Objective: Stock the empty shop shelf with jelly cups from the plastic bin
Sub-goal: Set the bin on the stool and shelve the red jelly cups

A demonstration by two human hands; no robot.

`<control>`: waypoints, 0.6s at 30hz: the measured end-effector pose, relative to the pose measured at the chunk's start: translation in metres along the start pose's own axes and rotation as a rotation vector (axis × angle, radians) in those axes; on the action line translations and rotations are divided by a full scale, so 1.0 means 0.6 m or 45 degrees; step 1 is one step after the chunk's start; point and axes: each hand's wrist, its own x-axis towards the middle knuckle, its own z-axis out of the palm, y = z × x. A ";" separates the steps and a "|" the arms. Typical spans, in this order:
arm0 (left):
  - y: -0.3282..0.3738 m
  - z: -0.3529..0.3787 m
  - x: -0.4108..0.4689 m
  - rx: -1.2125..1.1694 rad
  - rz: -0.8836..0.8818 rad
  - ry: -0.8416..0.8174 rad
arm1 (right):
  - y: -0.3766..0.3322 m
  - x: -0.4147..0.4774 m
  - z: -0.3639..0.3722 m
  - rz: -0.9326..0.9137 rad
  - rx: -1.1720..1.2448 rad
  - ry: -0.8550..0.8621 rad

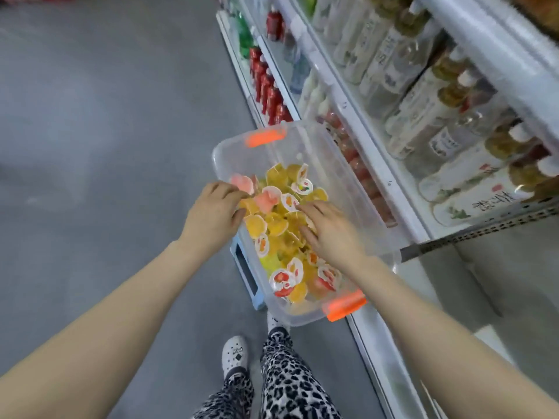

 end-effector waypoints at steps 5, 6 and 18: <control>-0.008 0.006 0.036 0.045 -0.051 0.056 | 0.006 0.128 0.051 -0.060 0.036 -0.257; -0.010 0.006 0.039 0.056 -0.053 0.054 | 0.008 0.150 0.066 -0.081 0.032 -0.307; -0.020 0.008 0.066 0.187 0.002 0.054 | 0.024 0.212 0.118 -0.185 -0.058 -0.425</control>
